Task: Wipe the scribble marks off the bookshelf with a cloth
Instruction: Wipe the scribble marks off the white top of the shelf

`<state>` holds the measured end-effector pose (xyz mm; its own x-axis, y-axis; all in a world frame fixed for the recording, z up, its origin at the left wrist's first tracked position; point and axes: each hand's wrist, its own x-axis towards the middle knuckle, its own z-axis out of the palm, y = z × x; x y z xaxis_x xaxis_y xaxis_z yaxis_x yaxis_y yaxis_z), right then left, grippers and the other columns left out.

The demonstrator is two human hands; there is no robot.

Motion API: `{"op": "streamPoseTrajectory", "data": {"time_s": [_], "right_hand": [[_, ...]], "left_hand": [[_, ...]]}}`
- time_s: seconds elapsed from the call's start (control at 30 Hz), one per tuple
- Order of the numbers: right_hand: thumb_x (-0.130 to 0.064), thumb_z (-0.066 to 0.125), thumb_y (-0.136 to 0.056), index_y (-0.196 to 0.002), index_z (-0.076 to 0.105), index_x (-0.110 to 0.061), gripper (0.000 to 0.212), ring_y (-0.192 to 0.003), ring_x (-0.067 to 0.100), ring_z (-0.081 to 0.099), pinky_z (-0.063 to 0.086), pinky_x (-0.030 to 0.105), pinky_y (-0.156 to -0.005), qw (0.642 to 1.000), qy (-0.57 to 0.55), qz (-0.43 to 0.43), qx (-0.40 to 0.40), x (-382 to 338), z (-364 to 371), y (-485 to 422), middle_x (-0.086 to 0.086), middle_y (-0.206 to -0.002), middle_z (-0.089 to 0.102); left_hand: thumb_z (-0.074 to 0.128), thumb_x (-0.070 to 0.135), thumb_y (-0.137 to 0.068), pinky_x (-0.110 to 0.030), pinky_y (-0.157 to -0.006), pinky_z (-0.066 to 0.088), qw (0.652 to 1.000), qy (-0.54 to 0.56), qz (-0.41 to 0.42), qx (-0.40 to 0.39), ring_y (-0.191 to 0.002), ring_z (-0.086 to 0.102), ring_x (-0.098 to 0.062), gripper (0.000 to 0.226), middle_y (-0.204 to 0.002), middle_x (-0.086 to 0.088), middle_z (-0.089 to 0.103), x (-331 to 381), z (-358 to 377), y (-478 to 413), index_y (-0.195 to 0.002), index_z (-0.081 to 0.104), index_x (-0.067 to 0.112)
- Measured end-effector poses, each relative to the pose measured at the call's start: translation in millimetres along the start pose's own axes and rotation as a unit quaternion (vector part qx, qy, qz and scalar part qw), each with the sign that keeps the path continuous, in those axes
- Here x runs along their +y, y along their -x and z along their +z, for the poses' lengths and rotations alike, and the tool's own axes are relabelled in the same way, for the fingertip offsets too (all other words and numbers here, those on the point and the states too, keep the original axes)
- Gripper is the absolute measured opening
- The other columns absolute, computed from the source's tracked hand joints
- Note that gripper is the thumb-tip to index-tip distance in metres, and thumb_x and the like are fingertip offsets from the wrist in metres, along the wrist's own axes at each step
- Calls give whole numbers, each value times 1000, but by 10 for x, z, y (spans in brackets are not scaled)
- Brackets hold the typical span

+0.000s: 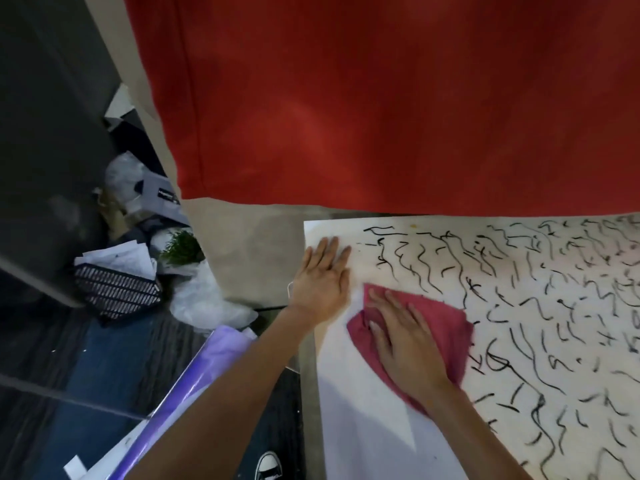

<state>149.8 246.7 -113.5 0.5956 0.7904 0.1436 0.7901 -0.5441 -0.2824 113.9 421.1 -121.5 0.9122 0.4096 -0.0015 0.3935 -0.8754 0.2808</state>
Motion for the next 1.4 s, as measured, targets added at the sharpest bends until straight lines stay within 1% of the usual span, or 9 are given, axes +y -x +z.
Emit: {"op": "streamPoseTrajectory", "data": {"time_s": [0.13, 0.27, 0.43, 0.7, 0.87, 1.07, 1.17, 1.3, 1.4], "right_hand": [[-47, 6, -84, -143, 41, -12, 77, -141, 19, 32, 8, 26, -115, 998, -26, 52, -25, 62, -42, -403, 7, -148, 42], [-37, 23, -99, -135, 49, -13, 50, -129, 17, 47, 18, 26, -110, 1000, 8, 19, 21, -38, -13, 70, 3, -134, 57], [-32, 26, -100, -133, 50, -14, 44, -128, 12, 41, 22, 29, -109, 999, -9, 14, 30, 26, 74, 66, 2, -133, 59], [-28, 30, -103, -149, 30, -15, 48, -143, 15, 24, 12, 35, -117, 992, -20, 118, -24, 225, 32, -1026, 2, -154, 32], [-27, 34, -94, -128, 53, -14, 41, -120, 20, 56, 32, 31, -102, 996, 7, 26, 87, -57, 151, -338, 5, -128, 62], [-48, 7, -81, -140, 45, -7, 81, -136, 24, 41, 22, 36, -115, 989, -80, 120, -9, -15, 17, -873, 10, -144, 47], [-31, 30, -95, -125, 57, -3, 49, -114, 32, 56, 42, 39, -99, 967, -163, 162, 106, 40, -47, -589, 15, -122, 62], [-25, 35, -97, -123, 52, -1, 39, -100, 37, 60, 45, 39, -86, 880, -181, 360, 253, 664, -219, -636, 19, -106, 63], [-12, 36, -99, -120, 49, 5, 30, -105, 43, 55, 40, 49, -92, 884, -111, 401, 212, 1028, -286, -1075, 28, -112, 59]], "left_hand": [[-14, 48, -74, -30, -115, -9, 1000, 9, 8, 6, -148, 6, -24, 91, -159, -8, 11, 6, 14, 4, -151, 22, 16], [32, 30, -89, -54, -98, 41, 996, -9, 34, 86, -118, 58, -37, 53, -128, -21, 59, -65, 109, -3, -121, 65, 3], [35, 28, -85, -45, -85, 53, 994, -19, 46, 95, -101, 65, -33, 49, -114, -16, 67, -67, 22, -57, -111, 70, 6], [27, 23, -91, -49, -110, 28, 994, 56, -18, 87, -132, 41, -42, 56, -138, -27, 46, 24, 46, -250, -133, 49, -7], [-16, 39, -77, -31, -112, -14, 999, 30, -17, 41, -148, 1, -27, 88, -159, -15, 7, 20, 16, -276, -151, 12, 0], [5, 35, -87, -41, -115, 8, 999, 3, 1, 52, -139, 33, -38, 76, -147, -25, 35, -16, 33, -264, -138, 40, -10], [27, 23, -90, -47, -107, 32, 998, 11, -5, 60, -120, 55, -39, 56, -129, -27, 56, -27, 48, -267, -122, 57, -12], [29, 22, -88, -41, -107, 19, 997, 3, 14, 72, -118, 57, -40, 56, -126, -27, 58, -36, 60, -285, -121, 57, -13], [26, 23, -88, -41, -108, 17, 998, 7, 4, 64, -122, 54, -38, 58, -130, -26, 56, -8, 49, -281, -125, 55, -11]]}}
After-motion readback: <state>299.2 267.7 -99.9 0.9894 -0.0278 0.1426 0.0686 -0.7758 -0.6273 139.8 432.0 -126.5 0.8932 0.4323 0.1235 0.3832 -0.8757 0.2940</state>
